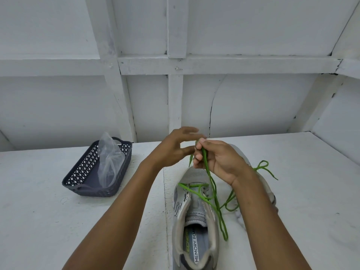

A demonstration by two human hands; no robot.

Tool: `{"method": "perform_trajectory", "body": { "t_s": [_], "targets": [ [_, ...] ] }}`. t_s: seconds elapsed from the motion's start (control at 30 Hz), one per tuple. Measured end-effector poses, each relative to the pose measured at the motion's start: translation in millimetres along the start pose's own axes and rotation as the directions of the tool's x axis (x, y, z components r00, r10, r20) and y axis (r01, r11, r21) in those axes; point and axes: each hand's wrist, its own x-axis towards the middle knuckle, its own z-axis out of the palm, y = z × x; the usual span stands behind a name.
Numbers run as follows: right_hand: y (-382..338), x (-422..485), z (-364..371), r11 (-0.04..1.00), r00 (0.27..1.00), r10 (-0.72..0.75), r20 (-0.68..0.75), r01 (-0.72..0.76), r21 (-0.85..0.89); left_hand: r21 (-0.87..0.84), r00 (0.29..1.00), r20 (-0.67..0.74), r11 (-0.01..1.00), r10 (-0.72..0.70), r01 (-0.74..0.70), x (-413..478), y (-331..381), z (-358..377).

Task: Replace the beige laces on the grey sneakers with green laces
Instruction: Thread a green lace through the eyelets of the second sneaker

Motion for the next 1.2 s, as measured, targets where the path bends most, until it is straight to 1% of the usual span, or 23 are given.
{"method": "perform_trajectory", "body": {
  "t_s": [0.1,0.17,0.23,0.33,0.4,0.47,0.5,0.53,0.6,0.63,0.7,0.77,0.83,0.9,0.93,0.97,1.03,1.07,1.1,1.13,1.2],
  "targets": [
    [-0.3,0.9,1.0,1.0,1.0,0.006,0.007,-0.006,0.0,-0.072,0.992,-0.116,0.996,0.039,-0.047,1.0,2.5,0.9],
    [-0.8,-0.7,3.1,1.0,1.0,0.007,0.011,-0.007,-0.004,-0.094,0.984,-0.18,0.995,-0.003,-0.014,1.7,-1.4,1.6],
    [-2.0,-2.8,4.3,1.0,1.0,-0.002,0.019,0.003,-0.002,-0.088,0.971,-0.223,0.993,-0.091,0.073,6.1,-8.5,3.5],
    [-4.3,-4.8,7.1,1.0,0.999,-0.021,0.039,0.02,0.012,-0.081,0.916,-0.265,0.953,-0.301,0.29,10.7,-28.6,7.4],
    [-4.7,-5.0,6.9,1.0,0.999,-0.025,0.046,0.025,0.011,0.028,0.884,-0.274,0.916,-0.378,0.401,12.8,-43.1,8.8],
    [-3.7,-4.2,5.6,1.0,0.999,-0.025,0.041,0.024,0.007,0.143,0.876,-0.227,0.875,-0.426,0.462,13.5,-47.5,7.5],
    [-2.9,-3.5,5.2,1.0,0.999,-0.024,0.038,0.023,0.013,0.173,0.888,-0.195,0.877,-0.416,0.448,13.8,-47.0,5.9],
    [-2.3,-2.5,4.9,0.999,0.999,-0.023,0.033,0.022,0.023,0.182,0.919,-0.162,0.904,-0.359,0.386,13.4,-44.1,3.9],
    [-1.9,0.0,4.9,0.999,0.999,-0.027,0.02,0.026,0.029,0.133,0.984,-0.079,0.976,-0.16,0.17,10.1,-30.3,-2.9],
    [-2.1,1.8,5.1,0.999,1.0,-0.028,0.013,0.027,0.026,0.087,0.996,-0.042,0.993,-0.073,0.077,9.2,-21.2,-6.6],
    [-2.3,3.4,4.7,0.999,1.0,-0.024,0.001,0.024,0.03,0.016,0.999,-0.021,0.999,0.03,-0.029,9.3,-7.4,-8.5],
    [-3.5,4.9,3.0,0.999,1.0,-0.023,-0.007,0.023,0.031,-0.035,0.996,-0.062,0.997,0.063,-0.066,12.0,-0.1,-7.7],
    [-4.5,5.0,2.5,1.0,1.0,-0.017,-0.01,0.017,0.016,-0.103,0.994,-0.092,0.992,0.067,-0.076,13.4,1.7,-8.3],
    [-3.5,4.4,2.6,1.0,1.0,-0.015,-0.006,0.016,0.009,-0.098,0.995,-0.077,0.993,0.064,-0.071,16.6,-3.4,-8.4],
    [-2.7,3.8,2.7,1.0,1.0,-0.015,-0.002,0.015,0.009,-0.086,0.996,-0.078,0.995,0.038,-0.045,19.0,-7.2,-7.9],
    [-2.5,3.4,2.9,1.0,1.0,-0.016,-0.001,0.016,0.012,-0.084,0.995,-0.097,0.996,-0.016,0.008,22.1,-12.2,-7.1],
    [-3.0,2.9,3.8,0.999,1.0,-0.02,-0.004,0.02,0.027,-0.095,0.968,-0.17,0.981,-0.186,0.171,26.5,-24.9,-6.7],
    [-3.6,2.6,3.9,0.999,1.0,-0.022,-0.007,0.022,0.038,-0.063,0.941,-0.207,0.963,-0.269,0.262,27.9,-32.7,-6.0],
    [-4.1,2.6,3.5,0.999,1.0,-0.023,-0.009,0.024,0.045,0.007,0.915,-0.23,0.94,-0.331,0.341,28.4,-41.7,-5.2],
    [-4.4,2.9,3.0,0.998,1.0,-0.025,-0.011,0.026,0.049,0.088,0.898,-0.223,0.91,-0.379,0.406,28.0,-49.5,-4.3],
    [-4.7,4.3,3.2,0.999,0.999,-0.025,-0.021,0.026,0.047,0.209,0.872,-0.144,0.847,-0.468,0.489,24.7,-55.7,-3.9]
  ]
}}
